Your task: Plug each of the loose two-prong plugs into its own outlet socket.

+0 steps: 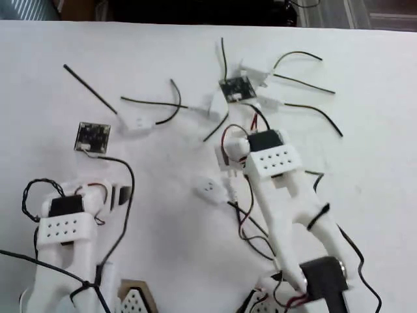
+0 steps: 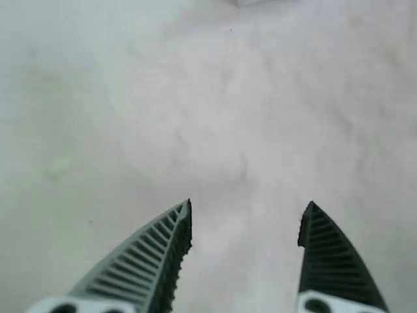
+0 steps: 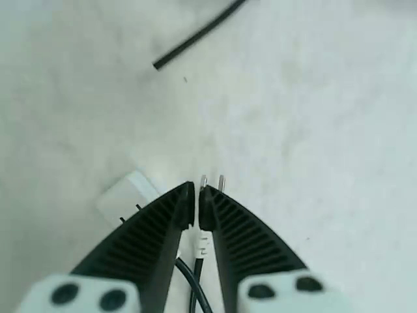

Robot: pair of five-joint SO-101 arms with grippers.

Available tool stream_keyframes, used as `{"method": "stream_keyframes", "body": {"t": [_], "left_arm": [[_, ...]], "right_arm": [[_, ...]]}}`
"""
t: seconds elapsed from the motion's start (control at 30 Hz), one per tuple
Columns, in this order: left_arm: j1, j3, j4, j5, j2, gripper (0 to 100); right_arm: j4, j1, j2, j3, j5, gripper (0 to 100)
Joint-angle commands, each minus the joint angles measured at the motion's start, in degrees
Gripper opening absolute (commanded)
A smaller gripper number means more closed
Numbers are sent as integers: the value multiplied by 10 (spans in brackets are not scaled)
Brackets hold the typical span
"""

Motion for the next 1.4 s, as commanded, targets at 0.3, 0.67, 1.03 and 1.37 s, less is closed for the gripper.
{"method": "stream_keyframes", "body": {"t": [0.3, 0.67, 1.03, 1.37], "left_arm": [[-4, -1, -12, -21, -15, 268], [-4, 0, -12, -22, -15, 268], [-4, 0, -12, -23, -15, 268], [-4, 0, -12, -23, -15, 268]], "right_arm": [[89, 29, -45, -58, 66, 84], [23, 7, 125, -4, -4, 193], [19, 3, 196, -4, -40, 193], [56, -65, 145, -4, -86, 193]]}}
